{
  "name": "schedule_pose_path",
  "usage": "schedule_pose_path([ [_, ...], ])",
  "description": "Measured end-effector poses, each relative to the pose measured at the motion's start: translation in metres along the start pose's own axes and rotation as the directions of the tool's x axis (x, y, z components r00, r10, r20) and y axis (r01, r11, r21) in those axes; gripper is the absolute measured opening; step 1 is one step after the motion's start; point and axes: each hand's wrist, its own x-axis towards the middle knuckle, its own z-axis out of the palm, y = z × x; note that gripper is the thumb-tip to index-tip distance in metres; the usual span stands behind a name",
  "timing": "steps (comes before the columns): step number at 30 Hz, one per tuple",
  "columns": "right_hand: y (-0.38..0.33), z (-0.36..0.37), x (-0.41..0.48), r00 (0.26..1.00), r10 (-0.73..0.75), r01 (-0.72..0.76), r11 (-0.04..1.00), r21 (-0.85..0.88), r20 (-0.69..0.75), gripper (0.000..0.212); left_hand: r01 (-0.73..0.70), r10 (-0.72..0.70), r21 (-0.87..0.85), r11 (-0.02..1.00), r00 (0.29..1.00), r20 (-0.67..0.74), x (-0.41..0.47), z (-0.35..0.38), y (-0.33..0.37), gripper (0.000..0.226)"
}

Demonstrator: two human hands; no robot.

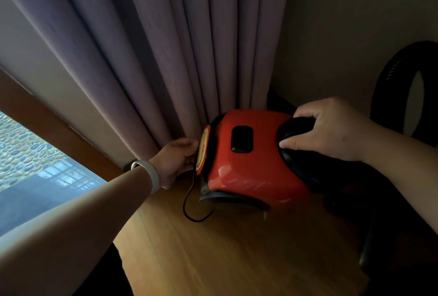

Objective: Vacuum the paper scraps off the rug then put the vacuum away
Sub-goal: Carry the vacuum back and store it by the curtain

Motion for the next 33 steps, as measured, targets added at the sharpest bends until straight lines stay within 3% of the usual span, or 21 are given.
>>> schedule_pose_path([
  [5, 0.013, 0.000, 0.007, 0.991, 0.083, -0.089, 0.994, -0.056, -0.101, 0.029, 0.041, -0.028, 0.229, 0.973, 0.998, -0.063, -0.005, 0.011, -0.007, 0.021],
  [7, 0.018, 0.001, 0.011, 0.978, 0.116, -0.135, 0.986, -0.097, -0.175, 0.034, 0.011, 0.032, 0.431, 0.902, 0.995, -0.092, -0.010, 0.017, -0.006, 0.021],
  [9, 0.022, 0.002, 0.014, 0.967, 0.133, -0.169, 0.973, -0.160, -0.216, 0.037, -0.115, 0.162, 0.709, 0.695, 0.987, 0.002, -0.019, 0.022, 0.003, 0.019],
  [11, 0.023, 0.004, 0.015, 0.963, 0.133, -0.187, 0.956, -0.227, -0.235, 0.039, -0.283, 0.263, 0.924, 0.256, 0.941, 0.215, -0.031, 0.023, 0.015, 0.020],
  [12, 0.023, 0.005, 0.015, 0.962, 0.133, -0.194, 0.948, -0.254, -0.237, 0.039, -0.320, 0.268, 0.944, 0.076, 0.919, 0.290, -0.037, 0.025, 0.022, 0.021],
  [13, 0.022, 0.006, 0.015, 0.963, 0.134, -0.197, 0.941, -0.275, -0.232, 0.038, -0.338, 0.268, 0.940, -0.042, 0.903, 0.337, -0.042, 0.027, 0.029, 0.023],
  [16, 0.019, 0.007, 0.010, 0.978, 0.110, -0.159, 0.942, -0.297, -0.176, 0.033, -0.414, 0.260, 0.868, -0.273, 0.837, 0.481, -0.049, 0.030, 0.046, 0.029],
  [18, 0.014, 0.007, 0.006, 0.993, 0.068, -0.092, 0.958, -0.270, -0.096, 0.031, -0.469, 0.279, 0.821, -0.325, 0.782, 0.557, -0.048, 0.028, 0.057, 0.035],
  [21, 0.003, 0.009, 0.002, 0.999, -0.006, 0.015, 0.965, -0.262, 0.036, 0.031, -0.502, 0.328, 0.812, -0.299, 0.745, 0.581, -0.040, 0.020, 0.065, 0.036],
  [22, -0.001, 0.010, 0.001, 0.997, -0.032, 0.048, 0.961, -0.271, 0.066, 0.034, -0.504, 0.341, 0.832, -0.231, 0.759, 0.554, -0.036, 0.016, 0.064, 0.028],
  [26, -0.016, 0.012, -0.006, 0.976, -0.152, 0.186, 0.956, -0.227, 0.159, 0.039, -0.497, 0.339, 0.845, 0.197, 0.843, 0.417, -0.018, -0.002, 0.059, 0.006],
  [29, -0.021, 0.010, -0.010, 0.962, -0.198, 0.229, 0.960, -0.160, 0.188, 0.035, -0.429, 0.280, 0.768, 0.476, 0.901, 0.331, -0.016, -0.014, 0.055, 0.020],
  [33, -0.022, 0.002, -0.012, 0.976, -0.167, 0.181, 0.979, -0.093, 0.136, 0.030, -0.266, 0.237, 0.676, 0.687, 0.962, 0.137, -0.007, -0.020, 0.037, 0.025],
])
